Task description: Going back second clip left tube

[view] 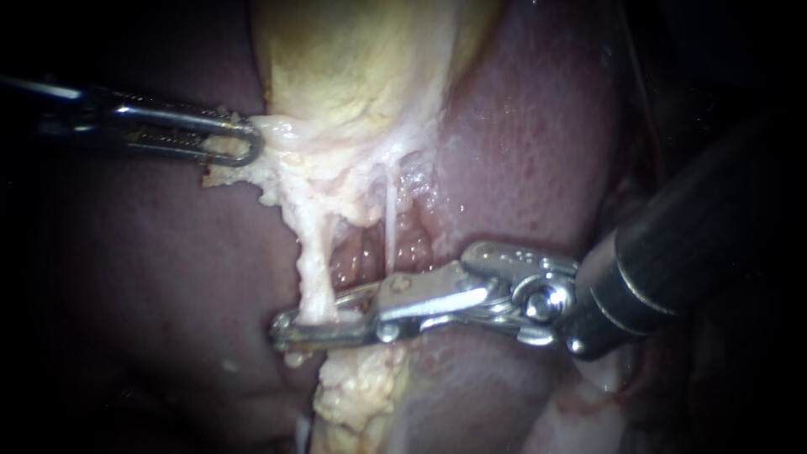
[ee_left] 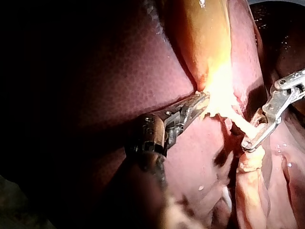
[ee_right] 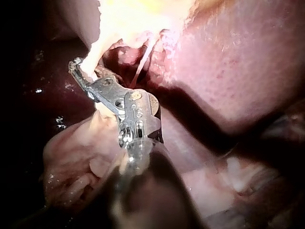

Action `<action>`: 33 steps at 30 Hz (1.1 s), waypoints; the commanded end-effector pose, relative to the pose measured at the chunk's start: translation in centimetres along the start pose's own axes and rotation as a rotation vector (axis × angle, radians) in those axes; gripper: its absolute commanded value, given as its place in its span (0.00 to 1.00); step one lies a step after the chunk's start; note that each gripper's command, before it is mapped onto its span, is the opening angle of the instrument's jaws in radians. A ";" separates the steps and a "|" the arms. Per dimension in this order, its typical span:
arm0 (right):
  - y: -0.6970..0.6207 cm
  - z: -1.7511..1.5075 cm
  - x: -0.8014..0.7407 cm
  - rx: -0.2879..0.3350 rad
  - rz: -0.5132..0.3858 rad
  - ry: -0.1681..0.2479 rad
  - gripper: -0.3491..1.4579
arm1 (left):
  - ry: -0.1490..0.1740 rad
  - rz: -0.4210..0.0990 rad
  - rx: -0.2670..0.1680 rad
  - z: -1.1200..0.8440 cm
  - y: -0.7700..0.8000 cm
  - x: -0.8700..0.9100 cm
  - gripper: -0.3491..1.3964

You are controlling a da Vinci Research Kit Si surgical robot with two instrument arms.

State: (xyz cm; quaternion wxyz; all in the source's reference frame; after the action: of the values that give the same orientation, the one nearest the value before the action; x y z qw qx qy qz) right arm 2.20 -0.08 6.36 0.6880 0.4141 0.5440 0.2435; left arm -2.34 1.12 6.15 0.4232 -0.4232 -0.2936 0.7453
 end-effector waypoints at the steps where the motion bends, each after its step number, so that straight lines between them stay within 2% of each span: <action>1: 0.00 0.01 -0.02 0.010 -0.001 -0.005 0.00 | 0.000 0.000 0.001 0.00 0.00 0.00 0.00; 2: 0.01 0.02 -0.03 0.021 -0.001 -0.010 0.06 | 0.000 0.000 0.001 0.00 0.00 0.00 0.00; 4: 0.02 0.04 -0.06 0.021 -0.015 -0.013 0.28 | 0.001 0.000 0.001 0.00 0.00 0.00 0.00; 5: 0.03 0.05 -0.07 0.023 -0.022 -0.008 0.36 | 0.001 0.000 0.001 0.01 0.00 0.00 0.00; 7: 0.07 0.09 -0.09 0.028 -0.030 0.011 0.42 | 0.001 0.000 0.001 0.01 0.00 0.00 0.00; 9: 0.12 0.12 -0.12 0.033 -0.032 0.034 0.44 | 0.001 0.000 0.001 0.01 0.00 0.00 0.00; 12: 0.22 0.16 -0.16 0.035 -0.053 0.041 0.45 | 0.001 0.000 0.001 0.01 0.00 0.00 0.00; 20: 0.60 0.15 -0.24 -0.078 -0.185 0.075 0.47 | 0.001 -0.001 0.002 0.01 0.03 0.00 0.00; 23: 0.69 0.09 -0.25 -0.102 -0.216 0.073 0.47 | 0.001 -0.001 0.003 0.01 0.04 0.00 0.00; 29: 0.72 0.02 -0.26 -0.124 -0.254 0.054 0.47 | 0.001 -0.001 0.003 0.01 0.04 -0.01 0.00; 33: 0.65 -0.06 -0.28 -0.125 -0.318 0.014 0.47 | 0.001 -0.001 0.002 0.01 0.05 -0.01 0.00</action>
State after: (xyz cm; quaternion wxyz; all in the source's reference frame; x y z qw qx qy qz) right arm 2.09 0.06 7.04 0.7443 0.2706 0.5900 0.1571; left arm -2.36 1.09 6.12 0.4244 -0.4231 -0.2927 0.7451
